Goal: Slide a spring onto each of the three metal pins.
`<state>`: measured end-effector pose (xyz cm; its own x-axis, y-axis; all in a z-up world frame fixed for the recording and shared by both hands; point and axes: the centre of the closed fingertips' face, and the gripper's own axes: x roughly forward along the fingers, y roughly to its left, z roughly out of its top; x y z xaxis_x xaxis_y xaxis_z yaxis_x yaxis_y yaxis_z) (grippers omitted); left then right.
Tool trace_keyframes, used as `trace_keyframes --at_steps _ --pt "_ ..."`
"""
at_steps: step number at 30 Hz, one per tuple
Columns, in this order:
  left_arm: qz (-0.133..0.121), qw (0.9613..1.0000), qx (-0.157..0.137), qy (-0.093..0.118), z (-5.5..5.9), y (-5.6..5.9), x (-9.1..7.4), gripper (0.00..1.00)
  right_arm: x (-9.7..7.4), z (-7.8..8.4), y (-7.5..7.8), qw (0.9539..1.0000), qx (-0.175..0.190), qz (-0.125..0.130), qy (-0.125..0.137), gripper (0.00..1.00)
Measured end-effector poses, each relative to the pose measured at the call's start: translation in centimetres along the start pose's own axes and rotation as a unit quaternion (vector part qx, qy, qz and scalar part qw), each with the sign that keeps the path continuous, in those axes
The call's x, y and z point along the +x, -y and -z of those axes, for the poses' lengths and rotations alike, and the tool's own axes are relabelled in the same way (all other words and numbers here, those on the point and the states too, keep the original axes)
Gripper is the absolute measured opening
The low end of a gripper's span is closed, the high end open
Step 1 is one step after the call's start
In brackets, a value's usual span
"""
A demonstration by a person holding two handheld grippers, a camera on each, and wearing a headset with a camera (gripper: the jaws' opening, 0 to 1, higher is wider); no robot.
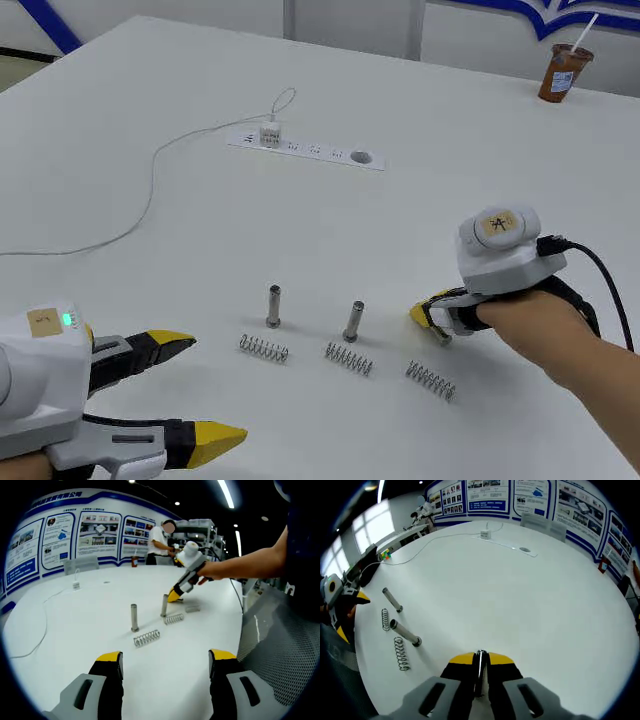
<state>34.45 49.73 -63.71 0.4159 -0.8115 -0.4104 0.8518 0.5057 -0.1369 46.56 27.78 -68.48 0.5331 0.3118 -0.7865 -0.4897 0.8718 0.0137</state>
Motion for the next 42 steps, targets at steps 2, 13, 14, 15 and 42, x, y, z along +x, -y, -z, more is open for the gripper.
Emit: trace_keyframes --at_steps 2,13,14,15,42 --pt "0.0 1.0 0.0 -0.001 0.1 0.0 0.0 0.71 0.0 0.0 -0.1 1.0 -0.001 0.0 -0.001 0.09" --pt "0.0 1.0 0.002 -0.001 -0.1 -0.1 0.1 0.7 -0.4 0.0 -0.3 0.9999 -0.002 0.01 0.002 0.09" --pt "0.0 1.0 0.001 -0.001 -0.2 -0.1 0.1 0.7 -0.5 -0.2 -0.3 0.9999 -0.002 0.01 0.005 0.09" --pt "0.0 1.0 0.002 -0.001 -0.2 -0.1 0.1 0.7 -0.7 -0.3 -0.3 0.9999 0.0 0.009 0.007 0.09" --pt "0.005 0.9998 0.02 -0.002 -1.0 0.7 -0.1 0.69 -5.3 -1.1 -1.8 0.9982 -0.016 0.009 0.057 0.09"
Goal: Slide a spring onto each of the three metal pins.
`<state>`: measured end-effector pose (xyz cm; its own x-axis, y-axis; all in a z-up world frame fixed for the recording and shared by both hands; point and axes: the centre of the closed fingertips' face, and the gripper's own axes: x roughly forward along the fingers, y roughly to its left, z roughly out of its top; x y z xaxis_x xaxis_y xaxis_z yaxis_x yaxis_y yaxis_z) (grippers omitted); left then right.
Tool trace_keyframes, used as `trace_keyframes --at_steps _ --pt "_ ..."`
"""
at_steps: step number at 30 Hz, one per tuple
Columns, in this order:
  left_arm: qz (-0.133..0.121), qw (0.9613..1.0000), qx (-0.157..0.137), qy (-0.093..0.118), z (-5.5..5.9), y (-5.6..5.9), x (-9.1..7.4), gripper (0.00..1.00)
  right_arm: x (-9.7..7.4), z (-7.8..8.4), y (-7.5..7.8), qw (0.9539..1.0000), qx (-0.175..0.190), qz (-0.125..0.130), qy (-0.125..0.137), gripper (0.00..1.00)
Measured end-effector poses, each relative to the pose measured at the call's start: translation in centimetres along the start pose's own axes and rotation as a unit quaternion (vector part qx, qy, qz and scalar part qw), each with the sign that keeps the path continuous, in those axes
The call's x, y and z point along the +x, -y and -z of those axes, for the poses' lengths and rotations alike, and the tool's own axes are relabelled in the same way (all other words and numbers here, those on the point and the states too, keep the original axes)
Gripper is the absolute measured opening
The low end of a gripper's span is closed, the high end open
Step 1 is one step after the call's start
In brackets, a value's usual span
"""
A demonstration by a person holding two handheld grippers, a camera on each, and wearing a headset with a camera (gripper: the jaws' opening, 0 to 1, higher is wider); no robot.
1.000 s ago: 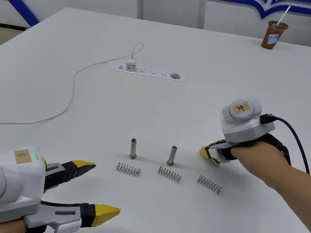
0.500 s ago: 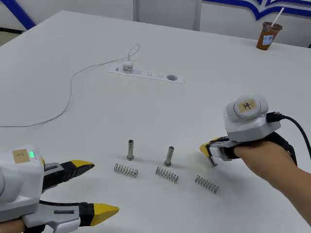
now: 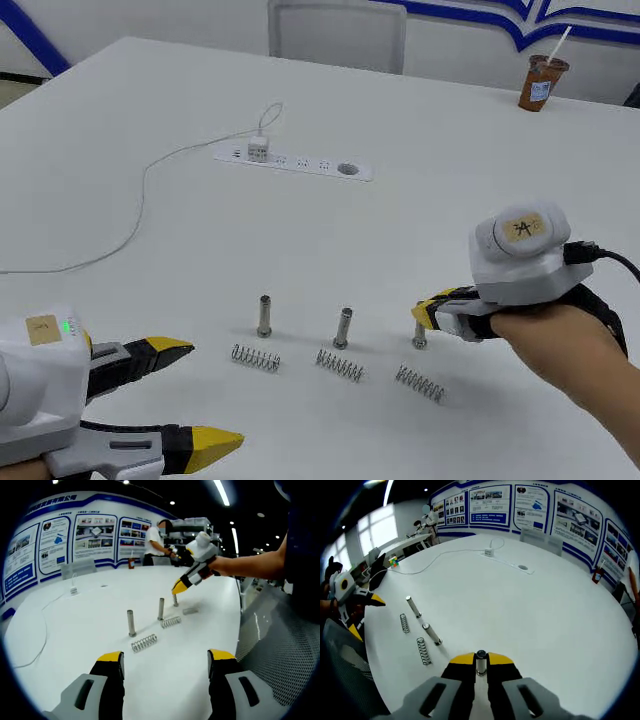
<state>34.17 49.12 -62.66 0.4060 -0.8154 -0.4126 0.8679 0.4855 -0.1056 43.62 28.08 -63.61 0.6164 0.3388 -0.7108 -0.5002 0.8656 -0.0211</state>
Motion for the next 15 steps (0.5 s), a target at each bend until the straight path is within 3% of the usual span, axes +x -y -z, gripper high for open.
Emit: trace_keyframes --at_steps 15 --pt "0.001 1.0 0.004 -0.002 0.0 0.2 0.1 0.69 -0.9 1.1 -0.2 1.0 0.002 -0.002 0.0 0.09"
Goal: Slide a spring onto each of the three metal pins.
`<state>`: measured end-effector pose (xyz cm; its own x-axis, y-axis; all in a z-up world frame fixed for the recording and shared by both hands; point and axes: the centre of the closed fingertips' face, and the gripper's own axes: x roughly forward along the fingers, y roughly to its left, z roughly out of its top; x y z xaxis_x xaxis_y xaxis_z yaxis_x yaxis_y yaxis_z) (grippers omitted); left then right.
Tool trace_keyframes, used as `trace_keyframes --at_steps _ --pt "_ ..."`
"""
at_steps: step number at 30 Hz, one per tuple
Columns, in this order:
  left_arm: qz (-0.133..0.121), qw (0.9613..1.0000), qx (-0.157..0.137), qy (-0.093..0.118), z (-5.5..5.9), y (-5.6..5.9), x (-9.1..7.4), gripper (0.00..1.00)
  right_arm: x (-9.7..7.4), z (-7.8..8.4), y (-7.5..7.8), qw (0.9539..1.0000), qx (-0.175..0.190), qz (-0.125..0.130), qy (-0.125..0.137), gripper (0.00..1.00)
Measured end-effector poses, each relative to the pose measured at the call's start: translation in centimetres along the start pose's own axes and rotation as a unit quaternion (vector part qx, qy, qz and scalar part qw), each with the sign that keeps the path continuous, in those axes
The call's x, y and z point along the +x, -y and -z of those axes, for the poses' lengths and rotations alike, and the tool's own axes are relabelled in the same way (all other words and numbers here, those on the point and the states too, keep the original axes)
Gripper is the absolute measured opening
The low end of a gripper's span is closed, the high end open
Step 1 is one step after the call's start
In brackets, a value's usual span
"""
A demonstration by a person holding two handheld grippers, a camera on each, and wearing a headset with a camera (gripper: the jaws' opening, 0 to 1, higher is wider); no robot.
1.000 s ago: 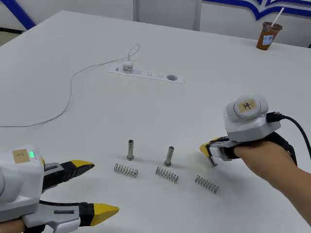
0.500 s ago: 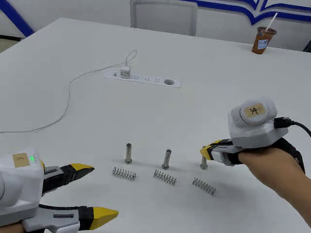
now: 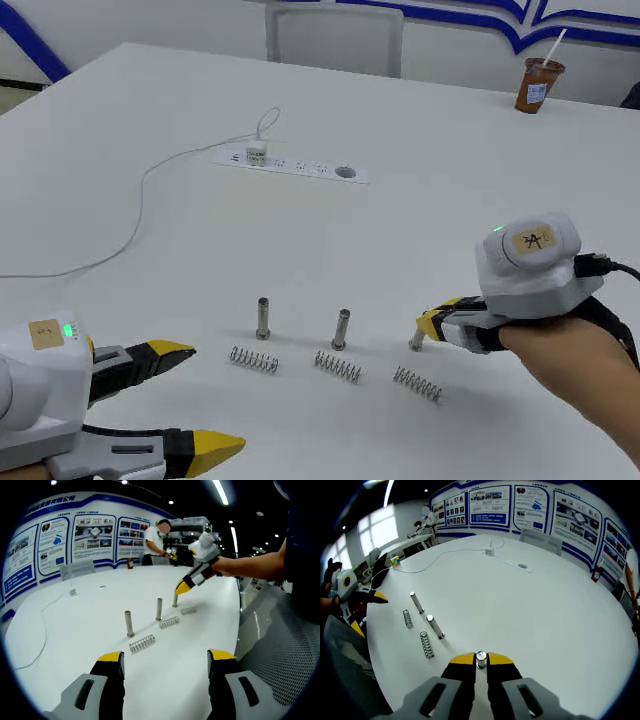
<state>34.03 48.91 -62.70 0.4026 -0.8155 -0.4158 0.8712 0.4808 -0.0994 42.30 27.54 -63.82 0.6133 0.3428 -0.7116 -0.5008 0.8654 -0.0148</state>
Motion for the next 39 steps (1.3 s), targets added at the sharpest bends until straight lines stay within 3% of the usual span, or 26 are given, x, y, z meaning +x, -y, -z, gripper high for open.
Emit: trace_keyframes --at_steps 20,39 --pt "0.004 1.0 0.002 0.0 0.1 0.1 0.2 0.69 -0.6 0.6 -0.8 0.9999 -0.008 -0.004 -0.007 0.09" --pt "0.007 1.0 0.005 0.001 -0.1 0.2 0.4 0.69 -1.7 -0.6 -1.1 0.9993 -0.031 -0.002 0.021 0.15"
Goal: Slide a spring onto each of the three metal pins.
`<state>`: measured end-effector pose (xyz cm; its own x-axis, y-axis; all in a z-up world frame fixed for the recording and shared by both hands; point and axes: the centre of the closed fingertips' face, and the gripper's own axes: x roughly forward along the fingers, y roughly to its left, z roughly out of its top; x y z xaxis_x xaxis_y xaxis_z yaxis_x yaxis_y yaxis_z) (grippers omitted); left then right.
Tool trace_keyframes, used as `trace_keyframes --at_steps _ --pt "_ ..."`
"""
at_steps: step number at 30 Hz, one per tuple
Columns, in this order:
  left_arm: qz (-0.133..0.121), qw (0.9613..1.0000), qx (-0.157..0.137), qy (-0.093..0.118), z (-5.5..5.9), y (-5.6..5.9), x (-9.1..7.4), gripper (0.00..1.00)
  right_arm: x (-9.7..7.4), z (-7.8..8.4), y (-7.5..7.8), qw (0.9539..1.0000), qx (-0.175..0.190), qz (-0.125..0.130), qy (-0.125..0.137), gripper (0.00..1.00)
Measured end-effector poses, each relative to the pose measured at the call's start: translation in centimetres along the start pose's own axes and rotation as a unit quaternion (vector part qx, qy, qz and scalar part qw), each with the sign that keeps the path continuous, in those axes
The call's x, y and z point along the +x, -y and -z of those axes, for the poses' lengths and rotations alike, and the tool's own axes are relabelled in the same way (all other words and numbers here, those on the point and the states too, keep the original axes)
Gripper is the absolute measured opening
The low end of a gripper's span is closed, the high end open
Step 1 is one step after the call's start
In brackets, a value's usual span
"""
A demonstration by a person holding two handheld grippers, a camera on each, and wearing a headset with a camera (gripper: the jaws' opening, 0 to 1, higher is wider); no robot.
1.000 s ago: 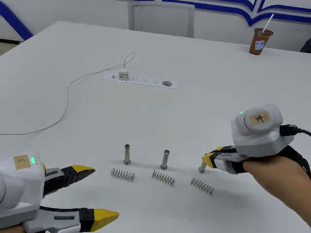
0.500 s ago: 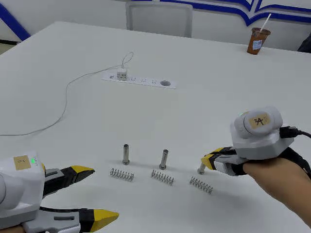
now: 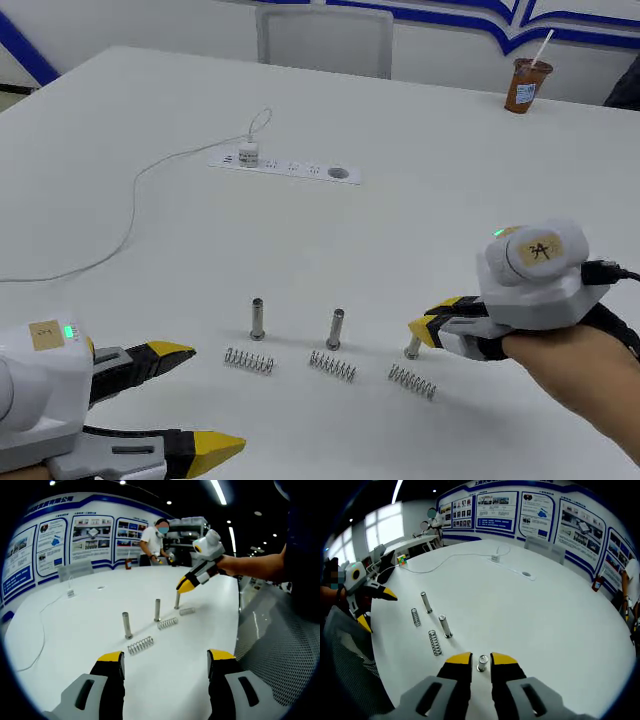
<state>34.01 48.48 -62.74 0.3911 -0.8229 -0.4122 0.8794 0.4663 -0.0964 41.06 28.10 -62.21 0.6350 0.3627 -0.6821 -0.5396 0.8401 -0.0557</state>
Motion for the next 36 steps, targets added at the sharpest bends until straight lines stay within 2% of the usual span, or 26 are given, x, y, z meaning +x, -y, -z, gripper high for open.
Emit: trace_keyframes --at_steps 8,20,30,32,36 --pt "0.001 1.0 0.001 0.0 0.0 0.0 0.0 0.68 -0.8 0.7 0.0 1.0 -0.004 -0.002 -0.001 0.15" --pt "0.004 1.0 0.003 -0.004 -0.1 0.1 0.1 0.68 -0.9 4.4 -1.2 0.9982 -0.028 -0.037 -0.038 0.17" --pt "0.005 1.0 0.003 -0.007 0.0 0.4 0.2 0.68 -0.2 6.4 -2.4 0.9929 -0.057 -0.078 -0.069 0.18" --pt "0.004 1.0 0.003 -0.007 0.0 0.4 0.2 0.68 0.0 6.8 -2.4 0.9913 -0.071 -0.079 -0.077 0.17" --pt "0.004 1.0 0.002 -0.008 0.1 0.4 0.2 0.68 0.3 7.0 -2.6 0.9897 -0.077 -0.088 -0.083 0.17"
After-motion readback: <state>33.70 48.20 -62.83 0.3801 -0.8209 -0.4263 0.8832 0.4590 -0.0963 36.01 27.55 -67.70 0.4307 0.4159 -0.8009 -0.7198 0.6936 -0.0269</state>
